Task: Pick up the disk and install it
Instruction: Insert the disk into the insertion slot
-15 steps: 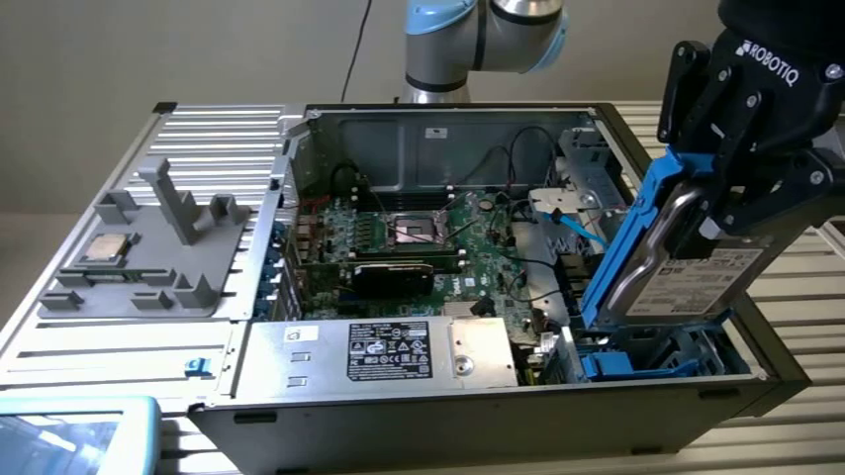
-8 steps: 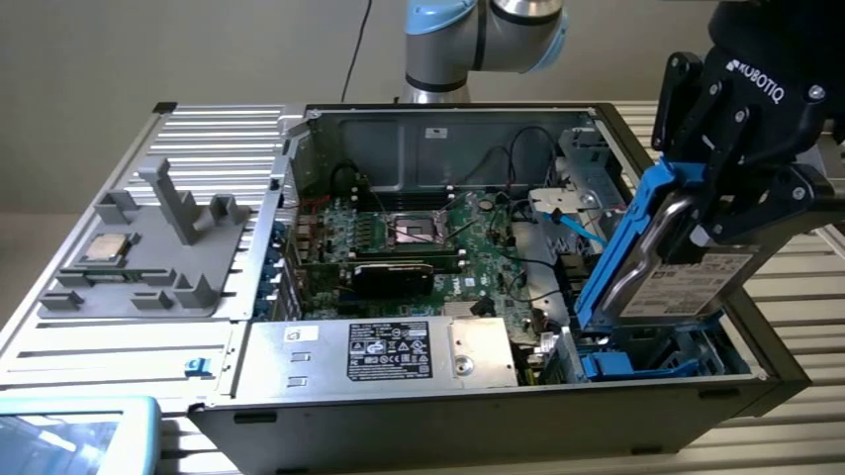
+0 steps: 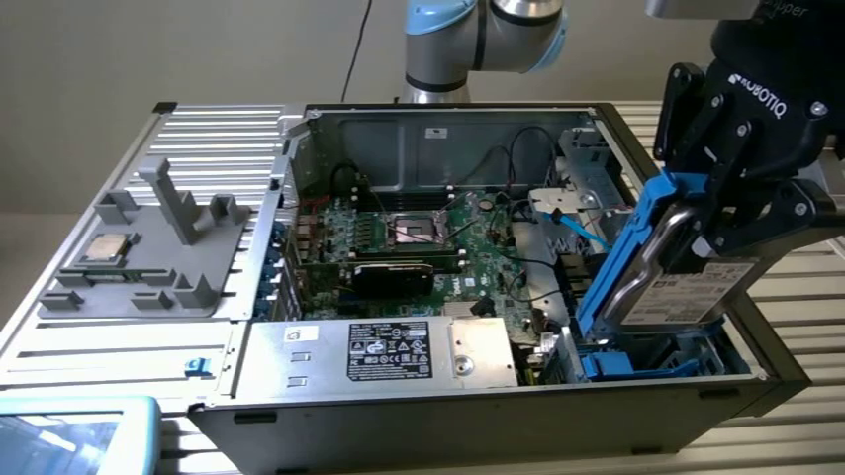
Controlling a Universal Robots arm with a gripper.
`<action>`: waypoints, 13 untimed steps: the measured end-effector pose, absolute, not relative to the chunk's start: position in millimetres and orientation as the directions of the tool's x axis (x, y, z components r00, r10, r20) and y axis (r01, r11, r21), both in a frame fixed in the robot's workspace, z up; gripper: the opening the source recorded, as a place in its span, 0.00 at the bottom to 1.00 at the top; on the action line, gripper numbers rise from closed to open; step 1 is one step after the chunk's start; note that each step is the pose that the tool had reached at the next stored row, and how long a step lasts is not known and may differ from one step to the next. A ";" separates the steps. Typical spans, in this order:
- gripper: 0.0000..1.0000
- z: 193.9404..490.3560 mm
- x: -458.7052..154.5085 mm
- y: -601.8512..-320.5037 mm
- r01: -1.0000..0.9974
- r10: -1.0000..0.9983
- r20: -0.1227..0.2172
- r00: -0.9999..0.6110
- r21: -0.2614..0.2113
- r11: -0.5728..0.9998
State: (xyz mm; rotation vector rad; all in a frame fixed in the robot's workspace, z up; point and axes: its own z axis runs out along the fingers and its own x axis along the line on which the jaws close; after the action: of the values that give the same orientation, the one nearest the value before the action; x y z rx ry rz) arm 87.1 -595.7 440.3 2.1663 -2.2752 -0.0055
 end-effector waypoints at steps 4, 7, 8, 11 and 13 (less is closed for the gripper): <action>0.37 437.6 87.2 -597.1 -0.999 -0.999 -0.003 -0.049 0.003 0.049; 0.37 434.9 87.2 -597.4 -0.999 -0.999 -0.005 -0.049 0.003 0.049; 0.37 433.9 87.2 -597.5 -0.999 -0.999 -0.006 -0.049 0.003 0.049; 0.37 431.1 87.2 -597.8 -0.999 -0.999 -0.007 -0.049 0.003 0.049; 0.37 429.4 87.3 -598.0 -0.999 -0.999 -0.008 -0.049 0.003 0.049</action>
State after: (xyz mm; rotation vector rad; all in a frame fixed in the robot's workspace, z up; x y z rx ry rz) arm 87.3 -598.0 429.4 2.1692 -2.2782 -0.0122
